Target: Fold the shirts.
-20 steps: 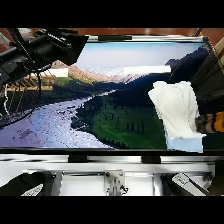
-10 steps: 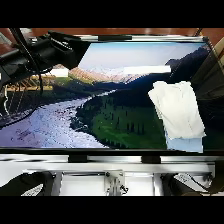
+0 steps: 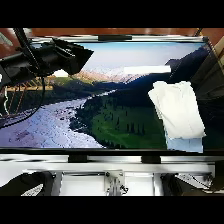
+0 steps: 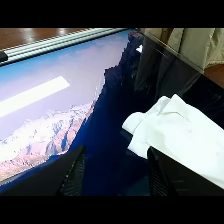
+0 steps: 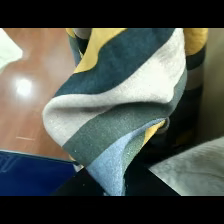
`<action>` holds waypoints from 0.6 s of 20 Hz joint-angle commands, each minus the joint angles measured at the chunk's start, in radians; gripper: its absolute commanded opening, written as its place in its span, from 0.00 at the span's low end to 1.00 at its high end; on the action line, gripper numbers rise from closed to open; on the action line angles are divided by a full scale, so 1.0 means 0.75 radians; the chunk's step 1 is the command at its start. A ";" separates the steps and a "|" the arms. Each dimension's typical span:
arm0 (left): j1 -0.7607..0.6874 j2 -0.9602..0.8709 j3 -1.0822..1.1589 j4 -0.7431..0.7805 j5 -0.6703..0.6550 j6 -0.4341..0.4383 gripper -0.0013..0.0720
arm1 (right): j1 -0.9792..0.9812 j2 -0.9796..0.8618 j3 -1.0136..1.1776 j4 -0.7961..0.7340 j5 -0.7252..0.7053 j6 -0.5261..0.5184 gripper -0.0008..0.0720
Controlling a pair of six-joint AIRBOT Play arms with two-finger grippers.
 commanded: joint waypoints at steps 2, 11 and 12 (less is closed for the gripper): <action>-0.001 0.001 0.001 -0.001 -0.008 -0.002 0.64 | -0.128 -0.005 -0.001 0.032 -0.024 -0.006 0.08; -0.001 0.001 0.001 -0.001 -0.007 -0.002 0.64 | -0.215 -0.006 -0.001 0.036 -0.038 0.005 0.08; -0.001 0.001 0.001 -0.001 -0.007 -0.002 0.64 | -0.215 -0.006 -0.001 0.025 -0.075 0.005 0.08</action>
